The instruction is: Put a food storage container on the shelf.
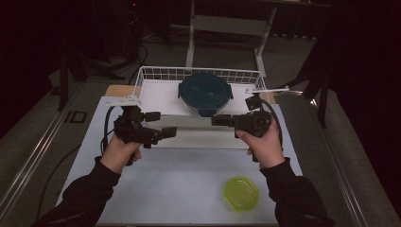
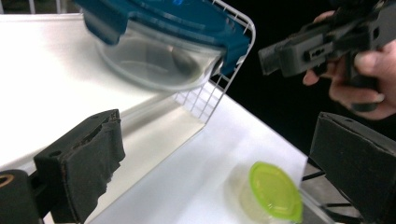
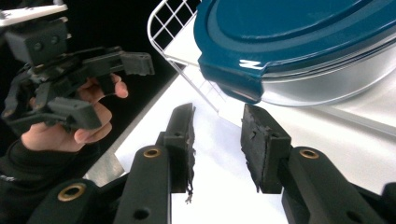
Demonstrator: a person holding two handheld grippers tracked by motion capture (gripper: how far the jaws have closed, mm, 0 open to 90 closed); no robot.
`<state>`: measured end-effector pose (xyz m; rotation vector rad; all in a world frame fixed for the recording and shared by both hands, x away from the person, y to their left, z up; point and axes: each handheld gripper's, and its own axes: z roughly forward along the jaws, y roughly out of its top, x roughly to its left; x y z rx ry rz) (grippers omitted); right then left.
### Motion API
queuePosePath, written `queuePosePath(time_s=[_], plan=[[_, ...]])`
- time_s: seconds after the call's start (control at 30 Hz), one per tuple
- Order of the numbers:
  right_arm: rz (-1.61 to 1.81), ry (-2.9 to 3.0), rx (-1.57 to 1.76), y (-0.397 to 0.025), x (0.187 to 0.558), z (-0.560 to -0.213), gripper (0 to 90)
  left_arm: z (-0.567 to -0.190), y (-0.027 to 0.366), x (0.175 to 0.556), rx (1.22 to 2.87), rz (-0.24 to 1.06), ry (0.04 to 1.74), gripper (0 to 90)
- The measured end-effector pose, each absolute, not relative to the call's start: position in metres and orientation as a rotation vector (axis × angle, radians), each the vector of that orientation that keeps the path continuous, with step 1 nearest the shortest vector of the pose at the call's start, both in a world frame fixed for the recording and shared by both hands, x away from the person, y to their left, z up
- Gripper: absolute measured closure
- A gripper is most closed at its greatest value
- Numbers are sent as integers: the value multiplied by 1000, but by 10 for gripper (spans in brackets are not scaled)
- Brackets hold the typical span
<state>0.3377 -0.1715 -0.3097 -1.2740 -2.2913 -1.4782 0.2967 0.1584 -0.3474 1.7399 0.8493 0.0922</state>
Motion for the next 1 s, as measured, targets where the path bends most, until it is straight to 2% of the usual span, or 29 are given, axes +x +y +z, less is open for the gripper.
queuePosePath(time_s=[0.07, 0.13, 0.23, 0.7, 1.0], plan=[[-1468, -2302, -1274, -168, 337, -311, 729, -354, 159, 290, 1739, 119, 851, 22], [-1459, -2323, -1289, -163, 336, -312, 826, -362, 158, 283, 1733, 153, 852, 22], [-1462, -2321, -1322, -160, 338, -314, 890, -377, 156, 272, 1745, 180, 853, 22], [-1440, -2304, -1397, -152, 355, -322, 895, -413, 138, 236, 1810, 238, 778, 21], [-1446, -2292, -1440, -148, 370, -321, 895, -427, 141, 235, 1756, 240, 794, 22]])
